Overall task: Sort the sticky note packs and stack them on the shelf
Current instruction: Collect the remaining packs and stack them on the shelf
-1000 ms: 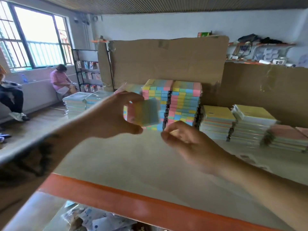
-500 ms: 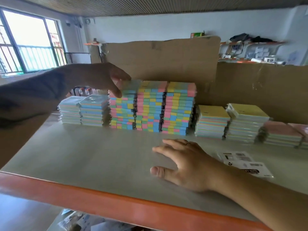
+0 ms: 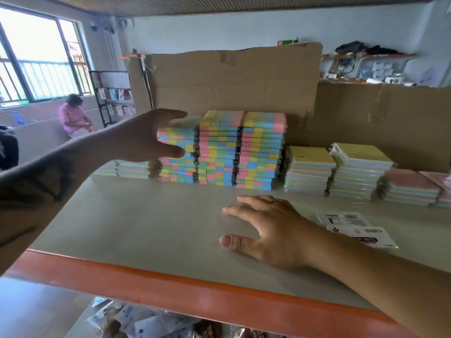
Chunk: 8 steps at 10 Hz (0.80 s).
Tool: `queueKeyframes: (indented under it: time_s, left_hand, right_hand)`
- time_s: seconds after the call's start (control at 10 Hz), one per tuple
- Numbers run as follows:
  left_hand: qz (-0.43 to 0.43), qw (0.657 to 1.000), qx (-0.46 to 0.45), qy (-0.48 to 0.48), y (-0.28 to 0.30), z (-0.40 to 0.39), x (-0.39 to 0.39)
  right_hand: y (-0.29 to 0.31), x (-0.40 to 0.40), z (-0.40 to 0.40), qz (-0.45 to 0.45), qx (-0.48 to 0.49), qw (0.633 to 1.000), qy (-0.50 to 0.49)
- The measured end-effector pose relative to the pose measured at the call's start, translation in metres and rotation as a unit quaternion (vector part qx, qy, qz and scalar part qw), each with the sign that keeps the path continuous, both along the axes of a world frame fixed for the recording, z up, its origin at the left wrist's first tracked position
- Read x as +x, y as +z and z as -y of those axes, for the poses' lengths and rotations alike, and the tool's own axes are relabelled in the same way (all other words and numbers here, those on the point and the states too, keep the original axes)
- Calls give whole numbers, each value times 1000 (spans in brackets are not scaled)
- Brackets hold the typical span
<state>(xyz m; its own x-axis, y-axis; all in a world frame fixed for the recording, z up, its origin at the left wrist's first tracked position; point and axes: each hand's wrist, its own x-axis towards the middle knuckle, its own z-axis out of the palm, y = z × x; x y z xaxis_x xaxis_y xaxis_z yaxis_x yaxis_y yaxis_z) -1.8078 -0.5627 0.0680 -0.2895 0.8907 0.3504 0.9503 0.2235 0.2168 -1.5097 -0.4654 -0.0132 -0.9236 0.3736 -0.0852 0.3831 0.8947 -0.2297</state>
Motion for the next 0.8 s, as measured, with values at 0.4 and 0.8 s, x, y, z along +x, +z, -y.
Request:
queueKeyframes:
  time_s: [0.4,0.8]
  left_hand:
    - [5,1000,23,11,-3,6,16]
    - [34,993,85,-71,-28,11,126]
  right_hand:
    - [-2,0,-1,-15,-1,1000,4]
    - [33,43,-21,-18,47,999,-3]
